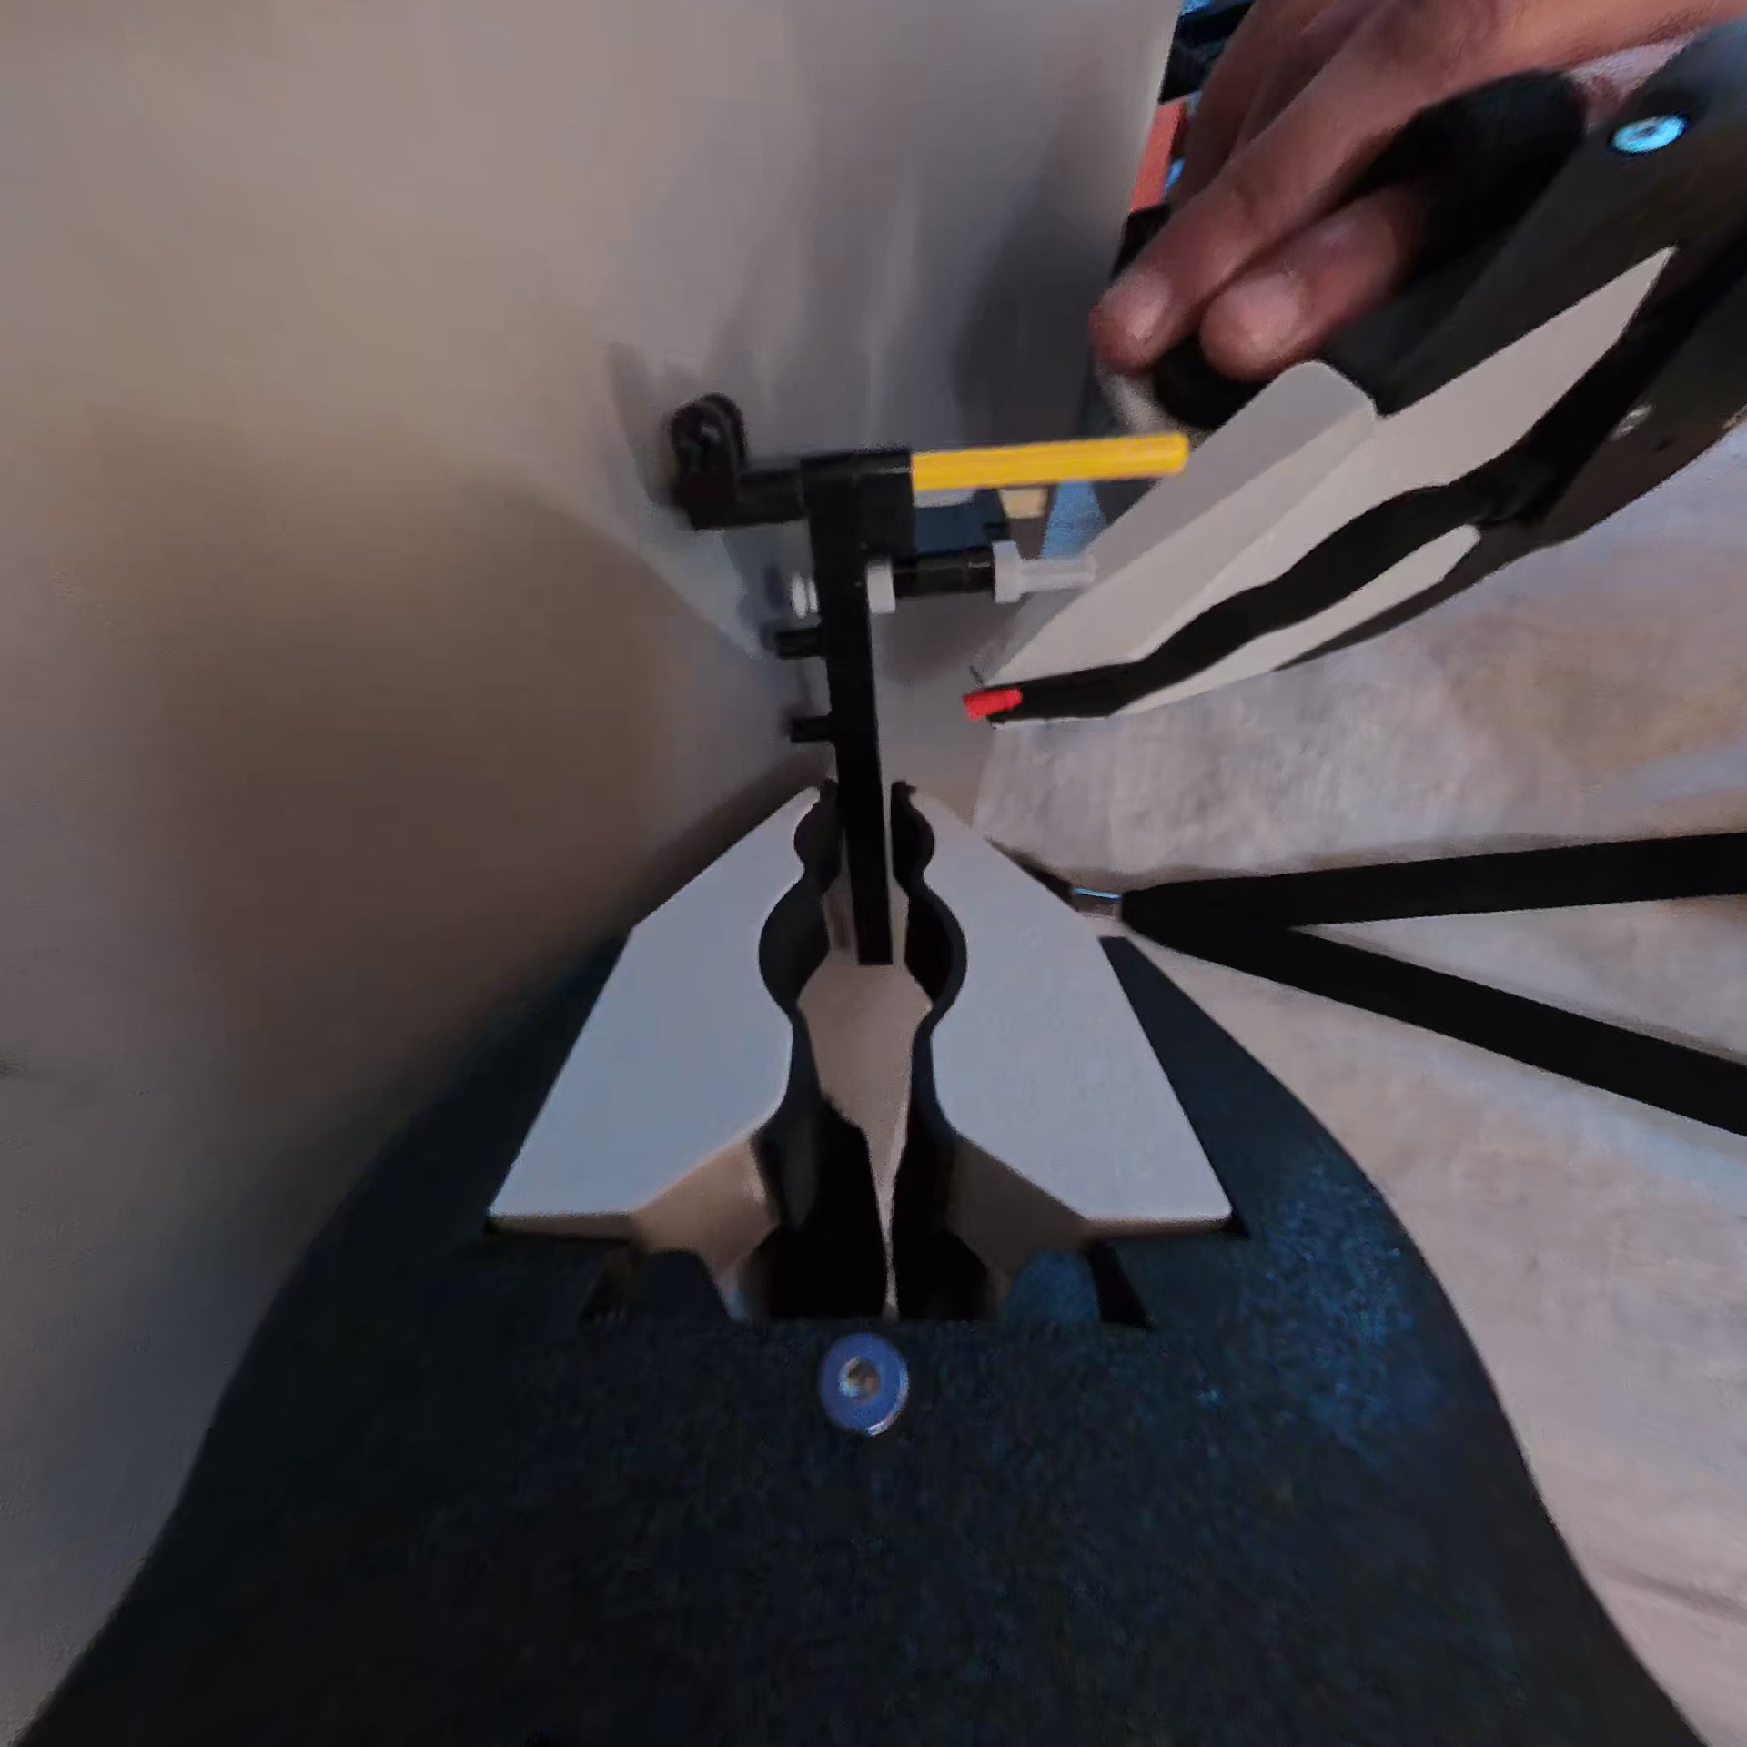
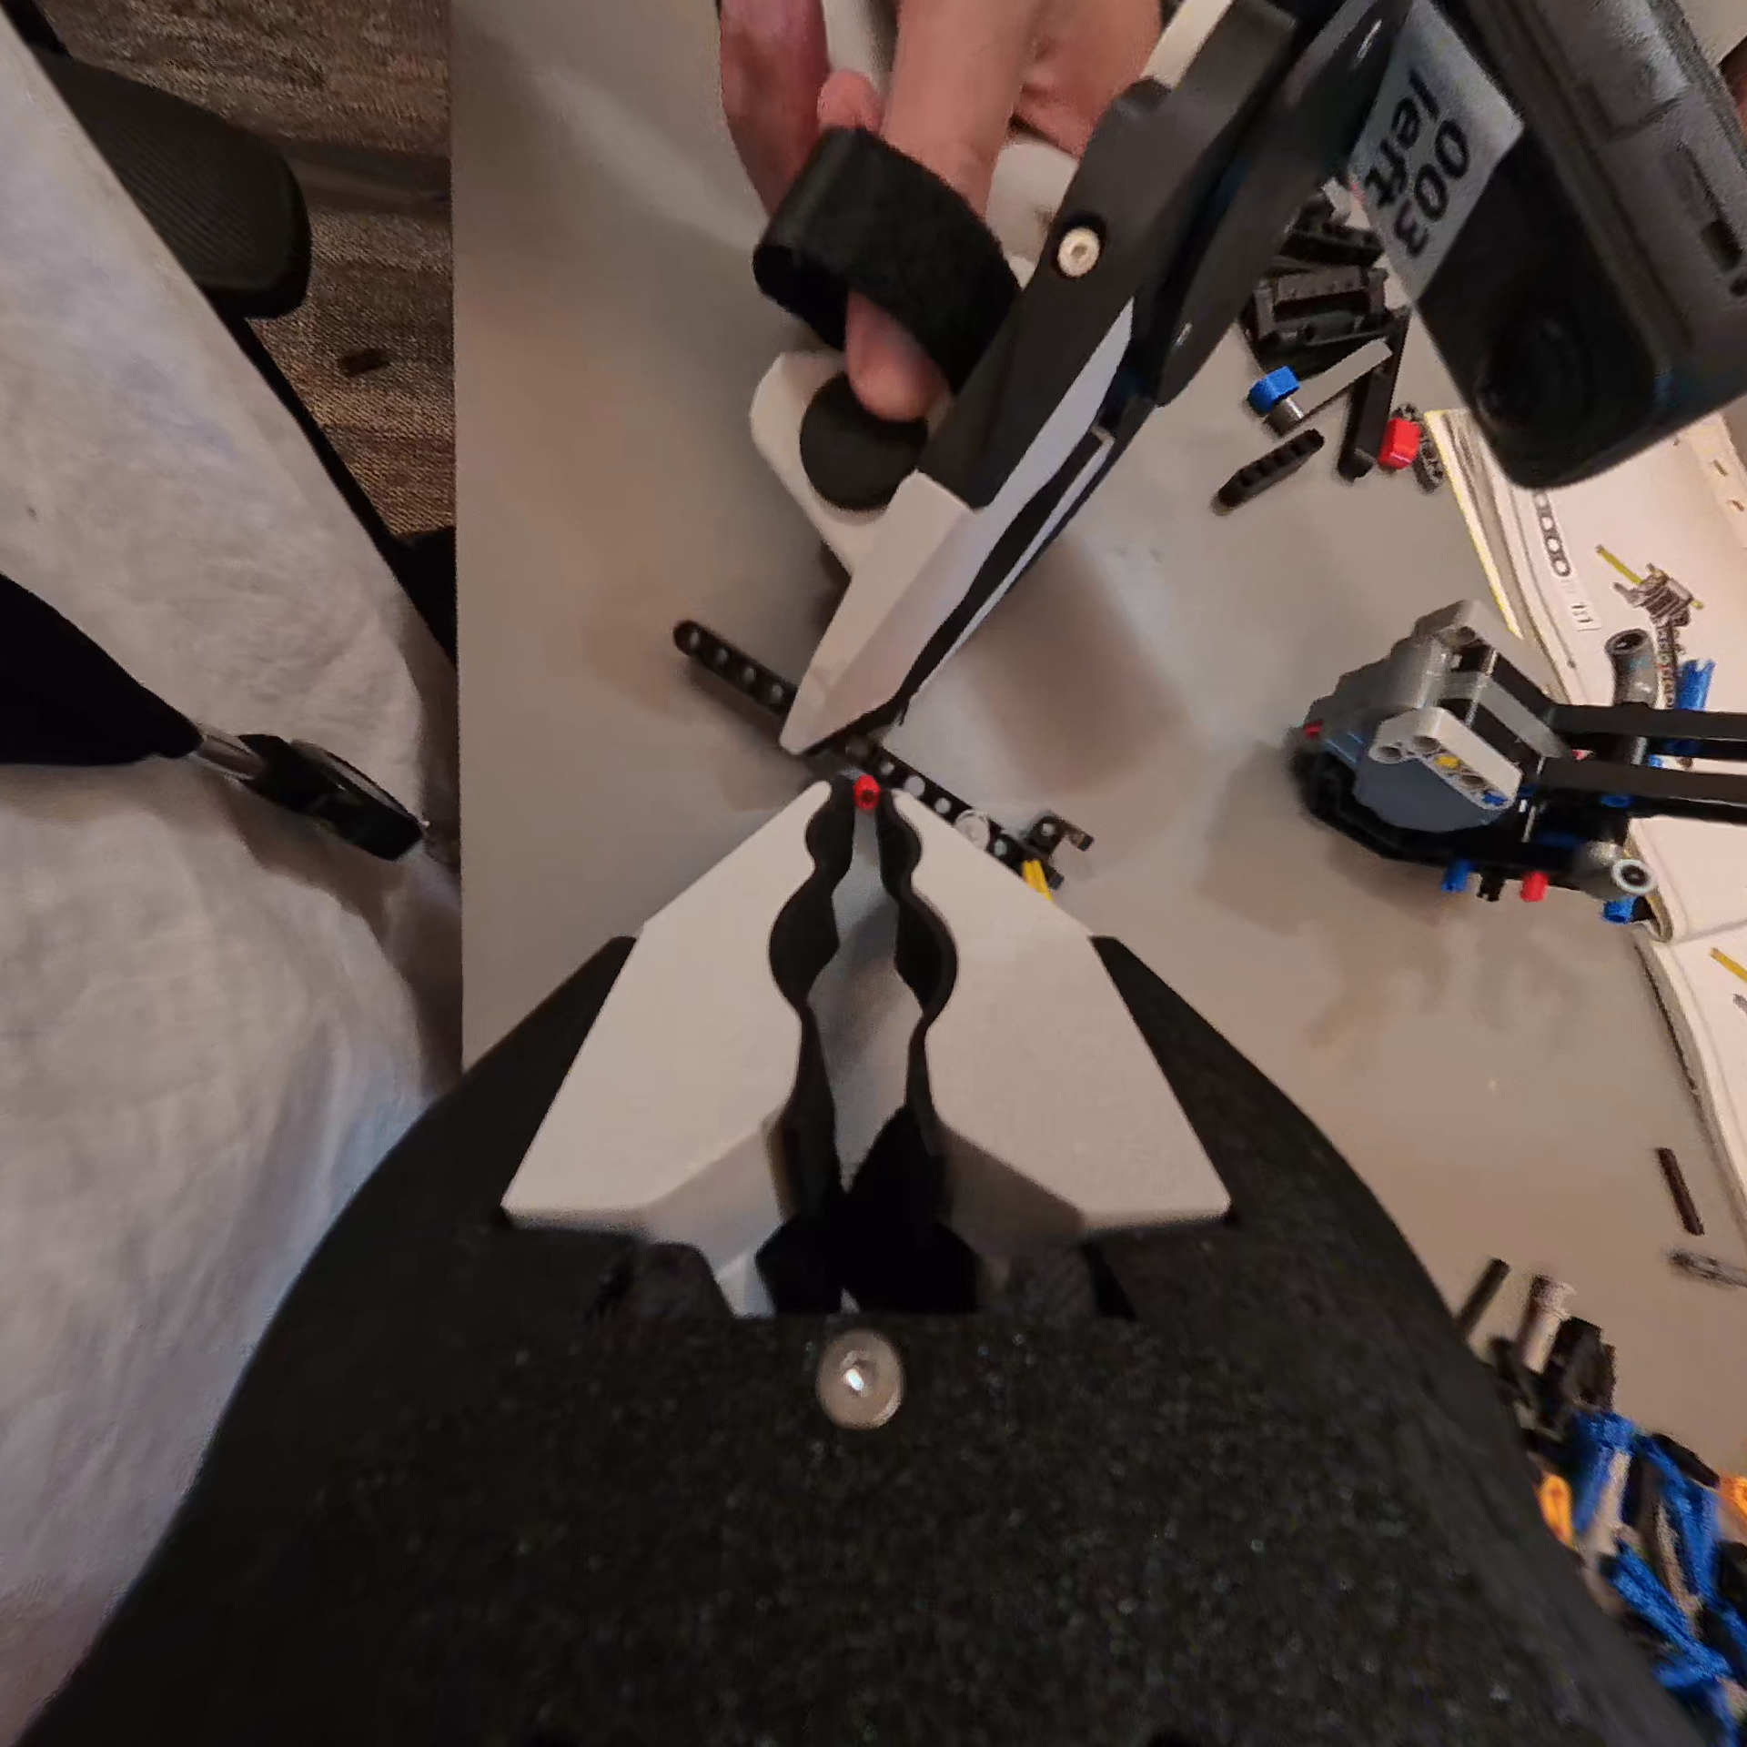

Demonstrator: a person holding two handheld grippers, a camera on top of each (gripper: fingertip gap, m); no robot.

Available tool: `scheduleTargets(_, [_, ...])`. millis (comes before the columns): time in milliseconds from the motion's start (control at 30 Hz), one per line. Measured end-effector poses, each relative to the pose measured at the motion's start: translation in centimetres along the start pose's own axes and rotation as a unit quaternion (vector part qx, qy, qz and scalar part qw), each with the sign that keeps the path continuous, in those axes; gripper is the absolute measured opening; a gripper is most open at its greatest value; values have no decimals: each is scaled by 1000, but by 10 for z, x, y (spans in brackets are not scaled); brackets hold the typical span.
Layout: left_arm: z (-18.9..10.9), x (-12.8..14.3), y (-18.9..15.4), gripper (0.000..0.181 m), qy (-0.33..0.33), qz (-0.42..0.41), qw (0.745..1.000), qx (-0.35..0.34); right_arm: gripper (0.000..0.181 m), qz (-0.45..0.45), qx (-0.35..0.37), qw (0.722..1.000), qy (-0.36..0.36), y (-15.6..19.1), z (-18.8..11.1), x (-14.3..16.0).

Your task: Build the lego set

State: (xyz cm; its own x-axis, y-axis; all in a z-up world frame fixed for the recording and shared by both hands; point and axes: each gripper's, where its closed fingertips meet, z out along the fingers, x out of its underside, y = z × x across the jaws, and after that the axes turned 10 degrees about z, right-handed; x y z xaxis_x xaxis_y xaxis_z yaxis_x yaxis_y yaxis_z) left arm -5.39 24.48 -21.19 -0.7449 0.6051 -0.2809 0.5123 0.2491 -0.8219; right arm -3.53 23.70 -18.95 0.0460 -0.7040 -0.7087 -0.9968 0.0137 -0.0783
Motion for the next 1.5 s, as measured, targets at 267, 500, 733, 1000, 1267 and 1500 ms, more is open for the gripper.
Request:
scheduleTargets(267, [-8, 1, 4, 14, -13, 72, 996, -52, 4, 26, 4, 1000, -16, 2, 16, -3])
scheduleTargets(500, [-23, 3, 10, 30, -80, 166, 967, -176, 4, 27, 7, 1000, -13, 0, 28, -6])
scheduleTargets(733, [-35, -2, 29, 34, -126, 237, 890, -370, 4, 30, 4, 999, -15, 0, 33, -13])
scheduleTargets(1000, [-37, -4, 34, 21, -154, 262, 844, -441, 4, 39, 19, 999, -17, -1, 33, -17])
scheduleTargets(1267, [-43, -6, 34, 8, -125, 313, 800, -497, 4, 36, 57, 997, -30, -12, 30, -28])
scheduleTargets(1500, [-42, -8, 19, 8, -136, 271, 836, -457, 4, -93, 119, 988, 34, -11, 28, -28])
